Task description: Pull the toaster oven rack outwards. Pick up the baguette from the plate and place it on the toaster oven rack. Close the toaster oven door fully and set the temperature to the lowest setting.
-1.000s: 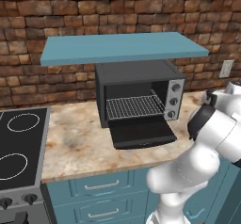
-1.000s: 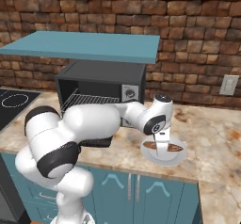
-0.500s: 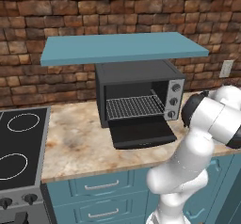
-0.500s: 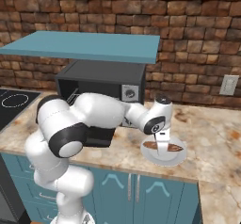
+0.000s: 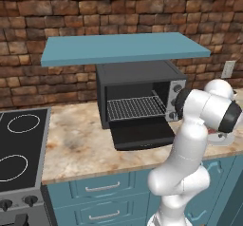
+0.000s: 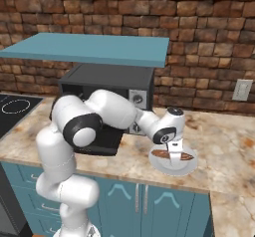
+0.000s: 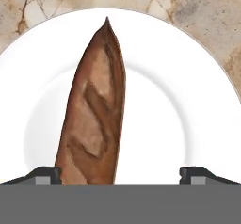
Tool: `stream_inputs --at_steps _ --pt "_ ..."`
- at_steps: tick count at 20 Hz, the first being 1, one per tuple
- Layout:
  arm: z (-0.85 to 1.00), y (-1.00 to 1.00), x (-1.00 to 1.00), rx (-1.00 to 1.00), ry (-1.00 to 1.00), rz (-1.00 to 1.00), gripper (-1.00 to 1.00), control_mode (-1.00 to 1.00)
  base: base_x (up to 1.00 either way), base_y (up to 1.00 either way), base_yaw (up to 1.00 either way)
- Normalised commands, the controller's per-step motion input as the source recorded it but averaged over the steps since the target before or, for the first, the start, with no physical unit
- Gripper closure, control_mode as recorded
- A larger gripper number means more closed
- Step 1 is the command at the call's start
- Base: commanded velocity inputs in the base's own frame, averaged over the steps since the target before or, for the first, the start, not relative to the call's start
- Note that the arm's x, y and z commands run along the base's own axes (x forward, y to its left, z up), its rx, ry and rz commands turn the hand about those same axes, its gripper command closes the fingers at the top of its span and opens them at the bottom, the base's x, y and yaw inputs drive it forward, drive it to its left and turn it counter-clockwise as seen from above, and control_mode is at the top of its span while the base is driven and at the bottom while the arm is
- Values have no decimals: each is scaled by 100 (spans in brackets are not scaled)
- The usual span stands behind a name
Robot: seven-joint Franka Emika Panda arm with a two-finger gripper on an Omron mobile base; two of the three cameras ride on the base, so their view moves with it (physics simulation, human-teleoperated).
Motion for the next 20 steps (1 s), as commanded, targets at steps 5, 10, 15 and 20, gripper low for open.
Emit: stream_inputs --at_steps 5,10,15,20 --pt "-15 -17 27 0 0 0 -100 -100 0 0 0" --pt "-21 -8 23 1 0 0 -100 -100 0 0 0" --pt "-45 -1 1 3 0 0 100 -100 0 0 0" --pt "-17 -1 0 1 0 0 100 -100 0 0 0"
